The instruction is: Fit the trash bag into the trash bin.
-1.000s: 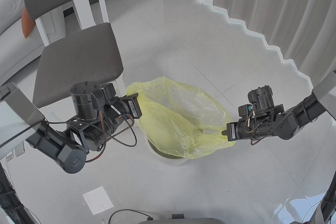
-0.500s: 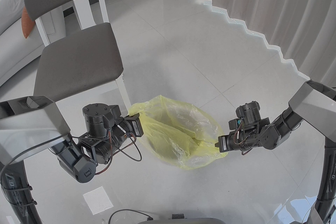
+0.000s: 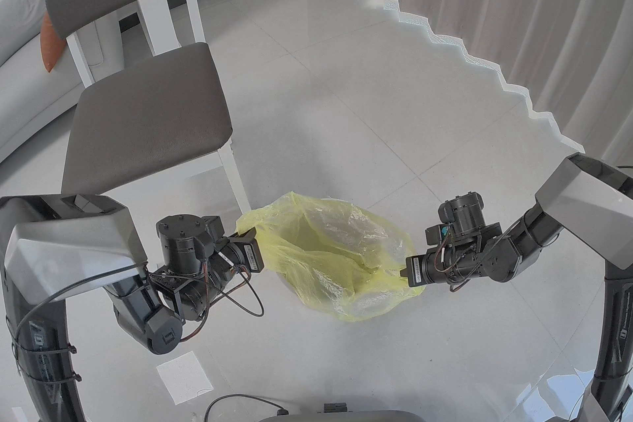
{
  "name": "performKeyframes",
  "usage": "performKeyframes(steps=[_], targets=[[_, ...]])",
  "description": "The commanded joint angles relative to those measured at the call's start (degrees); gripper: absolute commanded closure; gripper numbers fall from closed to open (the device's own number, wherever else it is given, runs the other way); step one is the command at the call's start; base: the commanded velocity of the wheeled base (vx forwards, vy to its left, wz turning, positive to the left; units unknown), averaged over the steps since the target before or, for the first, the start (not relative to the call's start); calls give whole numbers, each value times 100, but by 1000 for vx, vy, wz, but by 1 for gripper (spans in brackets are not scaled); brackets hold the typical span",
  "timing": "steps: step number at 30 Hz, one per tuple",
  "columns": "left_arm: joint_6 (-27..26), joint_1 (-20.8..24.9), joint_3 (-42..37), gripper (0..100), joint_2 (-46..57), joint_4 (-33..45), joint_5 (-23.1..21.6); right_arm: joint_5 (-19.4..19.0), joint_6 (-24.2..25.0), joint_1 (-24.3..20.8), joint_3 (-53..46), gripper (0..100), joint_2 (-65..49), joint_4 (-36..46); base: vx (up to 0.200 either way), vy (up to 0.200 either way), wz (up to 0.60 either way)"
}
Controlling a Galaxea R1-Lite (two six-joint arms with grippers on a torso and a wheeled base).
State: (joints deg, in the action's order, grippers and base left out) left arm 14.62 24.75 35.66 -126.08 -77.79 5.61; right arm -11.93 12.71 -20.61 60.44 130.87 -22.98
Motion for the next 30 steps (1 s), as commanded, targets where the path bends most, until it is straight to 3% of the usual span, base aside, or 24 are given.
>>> performKeyframes(steps=[1, 7, 16, 21, 24, 30], targets=[[-178, -181, -103, 100, -321, -8, -16, -2, -6, -57, 135, 100, 18, 22, 0, 0, 0], [-345, -295, -551, 100, -84, -123, -25, 16, -6, -153, 99, 100, 9, 13, 0, 0, 0], [-363, -392, -323, 100, -427, -114, -25, 16, -15, -145, 258, 100, 132, 30, 0, 0, 0], [-451, -901, -1078, 100, 285, -404, -200, 33, -129, -109, -173, 100, 18, 4, 0, 0, 0], [-460, -1068, -1017, 100, 250, -430, -482, 25, -199, -48, -15, 100, 71, -14, 0, 0, 0], [-433, -770, -261, 100, -479, -465, -438, 60, -182, -22, 152, 100, 141, -5, 0, 0, 0]])
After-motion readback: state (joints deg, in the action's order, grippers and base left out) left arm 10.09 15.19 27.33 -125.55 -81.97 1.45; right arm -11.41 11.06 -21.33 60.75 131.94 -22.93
